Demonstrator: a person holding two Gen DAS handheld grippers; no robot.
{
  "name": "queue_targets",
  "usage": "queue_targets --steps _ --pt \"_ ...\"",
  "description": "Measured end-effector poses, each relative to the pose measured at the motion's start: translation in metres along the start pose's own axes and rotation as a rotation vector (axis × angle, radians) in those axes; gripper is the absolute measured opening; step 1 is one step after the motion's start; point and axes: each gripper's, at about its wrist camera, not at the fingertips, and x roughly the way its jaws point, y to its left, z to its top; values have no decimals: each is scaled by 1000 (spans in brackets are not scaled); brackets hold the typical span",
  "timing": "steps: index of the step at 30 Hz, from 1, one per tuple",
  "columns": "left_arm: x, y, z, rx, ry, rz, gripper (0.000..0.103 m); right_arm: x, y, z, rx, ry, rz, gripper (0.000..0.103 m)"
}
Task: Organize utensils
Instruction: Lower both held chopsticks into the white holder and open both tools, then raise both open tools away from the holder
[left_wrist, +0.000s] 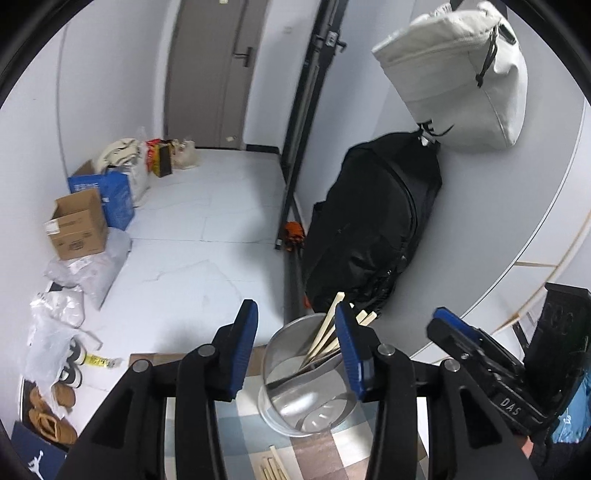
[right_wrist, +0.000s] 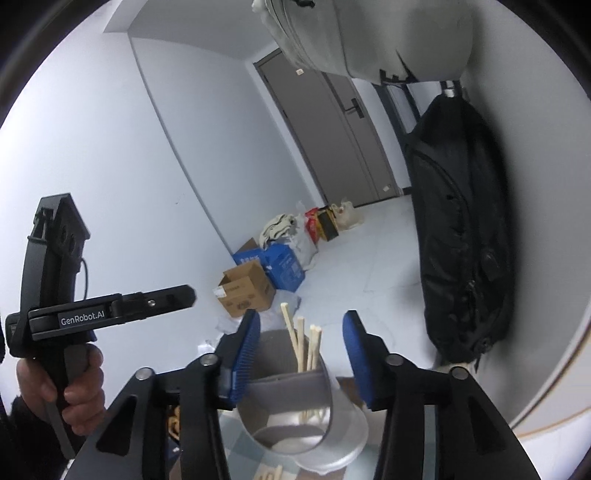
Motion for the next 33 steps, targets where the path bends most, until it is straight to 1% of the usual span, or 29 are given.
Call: queue_targets --steps 5,6,7,9,10,12,14,16,18,20,21,22,23,28,33 --pt "-17 -6 -8 -2 -32 55 38 -23 7 -1 -8 -18 -4 61" --pt "-21 -7 -10 2 -39 69 42 -27 11 -1 -12 -22 -5 62" --pt "-24 -9 -12 5 -45 76 49 -32 14 -1 -16 -28 -4 64" --pt "-33 -9 -16 7 -70 85 56 -40 19 -1 -24 -40 -3 68" --pt "-39 -11 -19 10 -86 92 56 -43 21 -2 -26 -45 -4 70" --pt "-45 -12 -24 13 -95 103 57 -50 24 -4 -31 -52 0 72" --pt "-50 -12 -30 6 -103 110 61 -56 29 -6 -37 -54 1 78" --pt "-56 -13 -35 7 -113 126 68 -60 33 -8 -43 -59 2 82" --pt "-61 -13 -41 9 -128 141 69 -67 38 -11 -52 -65 5 86" --pt "-65 -13 -47 12 -131 162 74 -72 44 -15 -62 -71 7 93" --pt "-67 -13 -50 12 -133 174 78 -74 45 -17 -64 -72 9 95" --pt "-68 -13 -53 11 -137 182 80 -76 47 -18 -65 -73 9 97" --pt "-70 -13 -57 10 -141 184 80 -78 48 -21 -66 -74 6 99" --pt "-76 -10 -74 0 -138 198 81 -84 54 -31 -80 -69 -2 103" --pt "-79 -5 -93 -11 -168 223 82 -86 57 -48 -101 -55 -15 103"
